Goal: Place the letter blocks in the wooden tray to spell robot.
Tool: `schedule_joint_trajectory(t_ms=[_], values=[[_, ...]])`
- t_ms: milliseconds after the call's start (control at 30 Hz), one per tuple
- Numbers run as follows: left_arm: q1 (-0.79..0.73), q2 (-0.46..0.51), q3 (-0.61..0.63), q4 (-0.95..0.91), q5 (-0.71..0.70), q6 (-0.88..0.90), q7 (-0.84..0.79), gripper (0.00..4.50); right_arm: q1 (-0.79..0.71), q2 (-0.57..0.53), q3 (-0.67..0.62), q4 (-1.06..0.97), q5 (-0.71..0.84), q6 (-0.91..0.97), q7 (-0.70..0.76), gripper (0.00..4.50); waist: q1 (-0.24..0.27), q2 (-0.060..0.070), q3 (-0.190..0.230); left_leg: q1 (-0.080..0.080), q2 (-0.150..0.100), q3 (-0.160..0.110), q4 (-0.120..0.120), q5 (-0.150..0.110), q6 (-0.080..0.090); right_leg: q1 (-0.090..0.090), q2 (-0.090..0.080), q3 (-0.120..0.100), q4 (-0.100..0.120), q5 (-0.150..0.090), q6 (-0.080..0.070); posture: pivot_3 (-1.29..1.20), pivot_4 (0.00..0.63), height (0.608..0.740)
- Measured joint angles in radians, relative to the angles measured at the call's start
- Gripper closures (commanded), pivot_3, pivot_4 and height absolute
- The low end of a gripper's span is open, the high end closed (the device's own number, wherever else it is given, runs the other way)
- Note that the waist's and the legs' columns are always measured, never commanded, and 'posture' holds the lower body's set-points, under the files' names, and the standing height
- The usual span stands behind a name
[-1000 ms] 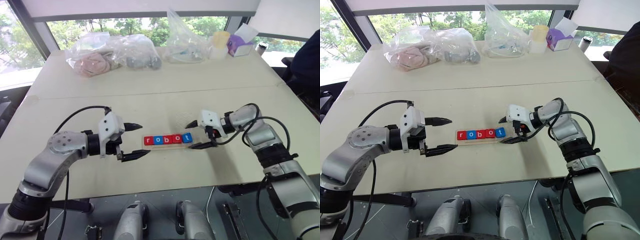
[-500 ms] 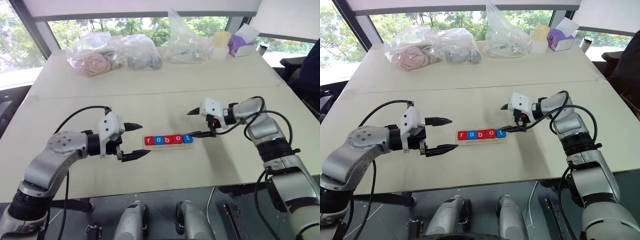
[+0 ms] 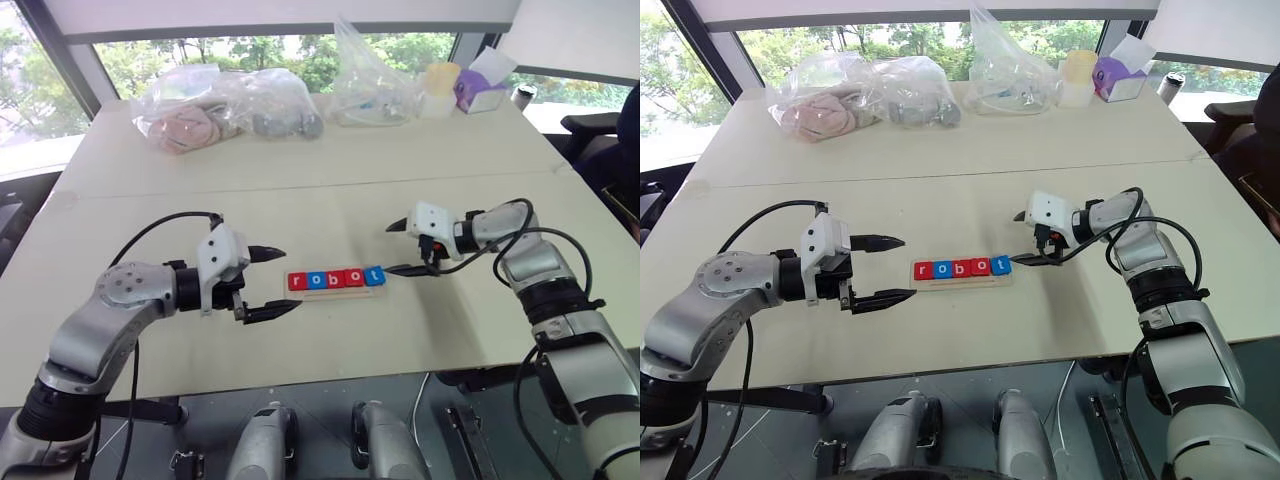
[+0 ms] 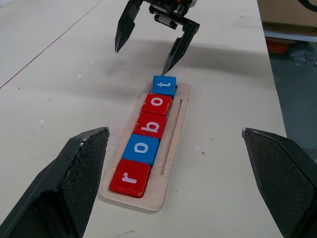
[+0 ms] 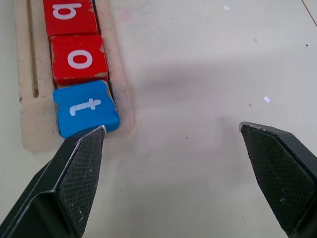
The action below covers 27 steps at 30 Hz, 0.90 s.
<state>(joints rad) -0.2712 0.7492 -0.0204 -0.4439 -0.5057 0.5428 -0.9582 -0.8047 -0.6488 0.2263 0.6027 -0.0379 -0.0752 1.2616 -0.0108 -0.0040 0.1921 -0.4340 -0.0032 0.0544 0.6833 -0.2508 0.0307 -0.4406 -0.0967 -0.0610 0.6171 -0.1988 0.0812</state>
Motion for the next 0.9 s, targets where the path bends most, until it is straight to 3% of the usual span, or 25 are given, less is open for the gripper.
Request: schedule_joint_trajectory(t_ms=[700,900], values=[[0.011,0.004,0.000,-0.003,-0.007,0.016,0.002,0.00,0.000,0.023,0.006,0.008,-0.007,-0.004,0.003,0.04,-0.001,0.000,0.000,0.000,0.000,0.000,0.000,0.000,0.000,0.000,0.000,0.000,0.000,0.000,0.000,0.00,0.150,0.725],[0.025,0.009,0.008,-0.012,-0.017,0.022,0.005,0.00,0.018,-0.043,0.002,-0.062,-0.009,0.014,0.044,0.04,0.002,0.000,0.000,0.000,0.000,0.000,0.000,0.000,0.000,0.000,0.000,0.000,0.000,0.000,0.000,0.00,0.150,0.725]])
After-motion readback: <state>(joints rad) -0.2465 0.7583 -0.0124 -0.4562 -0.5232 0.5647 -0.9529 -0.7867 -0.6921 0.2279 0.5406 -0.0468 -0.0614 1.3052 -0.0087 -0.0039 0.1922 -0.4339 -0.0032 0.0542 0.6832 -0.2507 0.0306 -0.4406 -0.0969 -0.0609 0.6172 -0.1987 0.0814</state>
